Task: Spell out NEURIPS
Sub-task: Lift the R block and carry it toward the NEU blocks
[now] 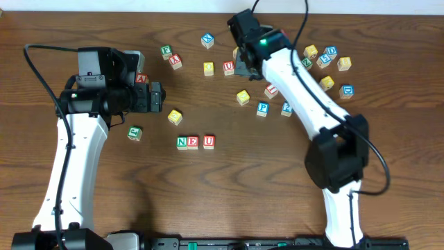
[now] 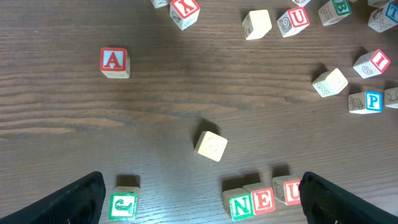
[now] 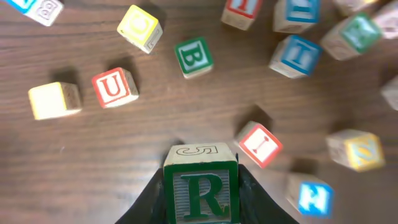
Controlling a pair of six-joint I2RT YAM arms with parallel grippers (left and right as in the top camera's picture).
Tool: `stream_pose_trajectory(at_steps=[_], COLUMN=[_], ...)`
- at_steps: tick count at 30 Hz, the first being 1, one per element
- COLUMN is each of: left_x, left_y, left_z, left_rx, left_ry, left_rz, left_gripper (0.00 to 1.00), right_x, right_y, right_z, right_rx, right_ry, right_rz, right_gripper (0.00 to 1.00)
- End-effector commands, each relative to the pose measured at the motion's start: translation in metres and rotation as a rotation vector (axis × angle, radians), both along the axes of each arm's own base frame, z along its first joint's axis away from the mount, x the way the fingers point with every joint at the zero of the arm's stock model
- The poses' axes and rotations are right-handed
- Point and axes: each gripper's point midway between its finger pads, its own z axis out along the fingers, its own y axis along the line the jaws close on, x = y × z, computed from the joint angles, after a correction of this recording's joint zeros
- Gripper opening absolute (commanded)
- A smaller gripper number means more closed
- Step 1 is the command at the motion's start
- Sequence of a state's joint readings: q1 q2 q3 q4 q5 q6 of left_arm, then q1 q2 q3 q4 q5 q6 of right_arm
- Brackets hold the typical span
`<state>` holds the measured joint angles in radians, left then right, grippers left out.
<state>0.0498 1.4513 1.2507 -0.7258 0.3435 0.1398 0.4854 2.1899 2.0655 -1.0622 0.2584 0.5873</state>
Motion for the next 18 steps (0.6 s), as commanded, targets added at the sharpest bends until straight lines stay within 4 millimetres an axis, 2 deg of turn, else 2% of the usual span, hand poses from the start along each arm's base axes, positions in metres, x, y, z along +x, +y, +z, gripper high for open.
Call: stream_pose_trajectory(at_steps=[1, 9, 15, 18], left_x=[0.004, 0.004, 0.004, 0.004], left_y=[-0.001, -0.001, -0.001, -0.001], left_z=[0.009, 0.009, 0.009, 0.009], left_rx=[0.000, 0.000, 0.000, 0.000], left_ry=[-0.029, -0.029, -0.028, -0.028], left_rz=[-0.022, -0.022, -0.022, -0.022], left_gripper=[0.98, 0.98, 0.98, 0.98], right_x=[-0.010, -0.041, -0.067, -0.080], right_y=[-0.005, -0.011, 0.000, 0.008], right_z=[0.038, 0.079, 0.099, 0.102], right_rx=[0.008, 0.013, -0.017, -0.025], right_ry=[-0.044, -0.049, -0.067, -0.072], right_rz=[0.015, 0.038, 0.081, 0.101], right_gripper=[0.01, 0.01, 0.01, 0.01])
